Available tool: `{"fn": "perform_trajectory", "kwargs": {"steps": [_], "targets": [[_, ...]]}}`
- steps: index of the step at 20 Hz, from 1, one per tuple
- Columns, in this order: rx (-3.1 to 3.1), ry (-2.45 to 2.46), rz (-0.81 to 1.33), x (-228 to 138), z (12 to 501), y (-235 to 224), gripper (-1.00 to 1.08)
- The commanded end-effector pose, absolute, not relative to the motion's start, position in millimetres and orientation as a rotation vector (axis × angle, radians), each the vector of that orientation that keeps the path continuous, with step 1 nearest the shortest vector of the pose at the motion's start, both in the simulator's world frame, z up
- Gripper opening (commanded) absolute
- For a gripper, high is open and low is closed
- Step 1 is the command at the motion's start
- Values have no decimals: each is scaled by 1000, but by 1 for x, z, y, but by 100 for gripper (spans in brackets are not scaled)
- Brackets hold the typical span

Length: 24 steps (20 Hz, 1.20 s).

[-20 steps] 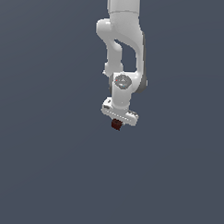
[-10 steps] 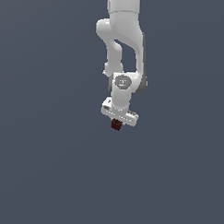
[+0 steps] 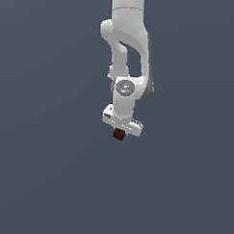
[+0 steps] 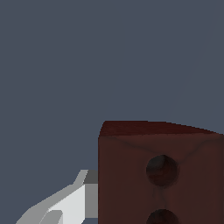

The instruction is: Pick up the object and move it to a goal position.

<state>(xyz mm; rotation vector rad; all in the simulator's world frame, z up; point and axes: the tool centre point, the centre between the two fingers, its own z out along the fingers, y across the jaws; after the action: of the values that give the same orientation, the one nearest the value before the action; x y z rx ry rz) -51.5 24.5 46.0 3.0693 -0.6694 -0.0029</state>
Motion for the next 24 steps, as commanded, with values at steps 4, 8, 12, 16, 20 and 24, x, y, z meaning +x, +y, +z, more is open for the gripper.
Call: {"fn": "perform_trajectory", "kwargs": {"steps": [4, 8, 12, 16, 20, 24], "targets": [[3069, -670, 0, -17, 63, 12, -100], [3069, -670, 0, 9, 76, 4, -100], [3069, -670, 0, 29, 85, -3, -100], [3069, -670, 0, 42, 90, -7, -100], [3069, -670, 0, 51, 94, -9, -100], [3069, -670, 0, 54, 95, -11, -100]]}}
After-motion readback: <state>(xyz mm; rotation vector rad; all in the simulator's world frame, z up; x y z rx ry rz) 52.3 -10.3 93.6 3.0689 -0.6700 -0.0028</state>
